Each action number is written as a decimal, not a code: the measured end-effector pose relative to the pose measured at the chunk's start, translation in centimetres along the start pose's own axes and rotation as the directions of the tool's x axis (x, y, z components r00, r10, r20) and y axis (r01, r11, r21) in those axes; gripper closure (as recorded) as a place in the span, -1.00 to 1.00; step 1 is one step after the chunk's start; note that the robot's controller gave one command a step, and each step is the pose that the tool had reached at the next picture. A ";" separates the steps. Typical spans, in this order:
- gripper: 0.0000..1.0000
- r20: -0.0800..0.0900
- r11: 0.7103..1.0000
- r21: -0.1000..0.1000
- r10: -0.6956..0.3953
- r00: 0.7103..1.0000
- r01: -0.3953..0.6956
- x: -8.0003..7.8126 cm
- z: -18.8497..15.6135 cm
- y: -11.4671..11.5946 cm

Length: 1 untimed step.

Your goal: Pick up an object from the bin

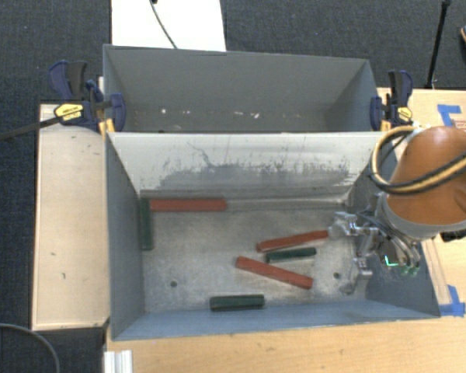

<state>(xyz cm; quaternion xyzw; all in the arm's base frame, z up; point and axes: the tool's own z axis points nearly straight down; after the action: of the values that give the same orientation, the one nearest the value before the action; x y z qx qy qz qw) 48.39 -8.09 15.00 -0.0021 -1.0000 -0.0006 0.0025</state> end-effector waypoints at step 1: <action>-1.00 0.007 0.999 -0.002 0.042 0.999 -0.042 -6.2 8.2 5.8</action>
Offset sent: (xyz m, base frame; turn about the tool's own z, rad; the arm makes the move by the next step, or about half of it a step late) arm 0.0602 0.0538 -0.0800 0.0471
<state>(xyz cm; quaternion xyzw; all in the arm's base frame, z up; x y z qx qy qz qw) 54.54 -2.33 6.74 -0.0230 -0.9997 -0.0014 -0.0009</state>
